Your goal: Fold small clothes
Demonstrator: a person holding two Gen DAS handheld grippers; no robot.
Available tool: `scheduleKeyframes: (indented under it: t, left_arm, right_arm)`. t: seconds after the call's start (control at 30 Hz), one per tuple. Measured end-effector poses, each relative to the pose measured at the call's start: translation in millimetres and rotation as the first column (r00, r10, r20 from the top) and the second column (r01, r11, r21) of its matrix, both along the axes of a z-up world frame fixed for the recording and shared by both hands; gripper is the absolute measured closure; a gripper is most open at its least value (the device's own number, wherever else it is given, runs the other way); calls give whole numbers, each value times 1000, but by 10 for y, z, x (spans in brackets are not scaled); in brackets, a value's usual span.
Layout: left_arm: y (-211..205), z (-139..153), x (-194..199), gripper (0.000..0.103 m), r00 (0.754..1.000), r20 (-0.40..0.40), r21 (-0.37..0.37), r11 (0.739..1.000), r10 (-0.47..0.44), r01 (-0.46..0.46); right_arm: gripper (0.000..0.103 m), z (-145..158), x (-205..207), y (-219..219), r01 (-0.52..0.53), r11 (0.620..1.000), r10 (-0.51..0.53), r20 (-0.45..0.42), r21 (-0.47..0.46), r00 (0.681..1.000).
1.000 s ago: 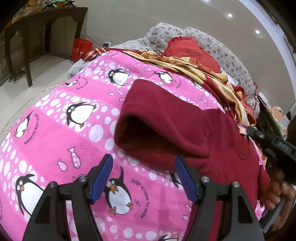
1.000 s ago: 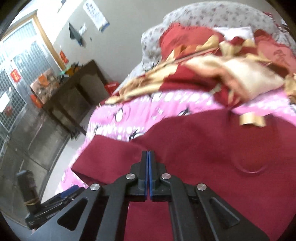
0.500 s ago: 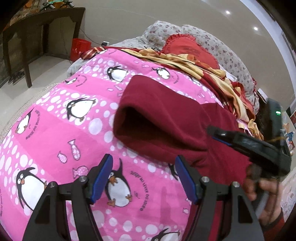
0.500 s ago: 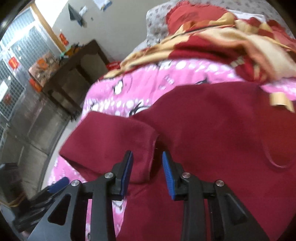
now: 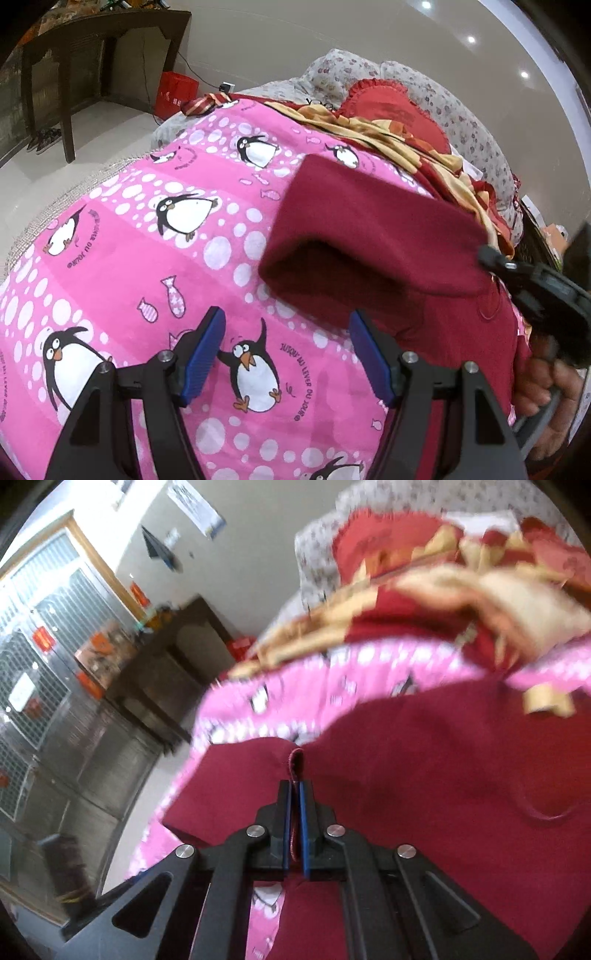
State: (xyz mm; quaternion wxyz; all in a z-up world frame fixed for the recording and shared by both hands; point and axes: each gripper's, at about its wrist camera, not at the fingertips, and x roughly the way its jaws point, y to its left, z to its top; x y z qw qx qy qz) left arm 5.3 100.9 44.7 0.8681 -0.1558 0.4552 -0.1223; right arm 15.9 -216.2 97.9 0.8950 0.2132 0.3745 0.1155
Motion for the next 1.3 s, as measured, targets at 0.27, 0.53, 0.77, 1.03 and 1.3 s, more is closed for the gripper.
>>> scheduleKeyframes:
  t: [0.27, 0.53, 0.77, 1.03, 1.3]
  left_arm:
    - [-82, 68, -69, 30, 1000, 6, 4, 1000, -16, 16]
    - [-252, 56, -87, 30, 999, -8, 9, 999, -42, 42]
    - [-580, 99, -132, 30, 994, -2, 16, 994, -111, 111]
    - [-1027, 83, -80, 29, 981, 1, 33, 981, -192, 192]
    - [-1215, -304, 62, 28, 977, -75, 88, 974, -201, 207]
  right_arm:
    - [80, 308, -527, -527, 115, 991, -112, 40, -71, 993]
    - [80, 371, -1085, -1296, 286, 953, -285, 25, -103, 958]
    - [80, 98, -1234, -1799, 410, 888, -431, -67, -208, 900]
    - [80, -191, -1132, -1953, 441, 843, -503, -162, -307, 849]
    - [49, 71, -883, -1405, 294, 898, -336, -79, -326, 938]
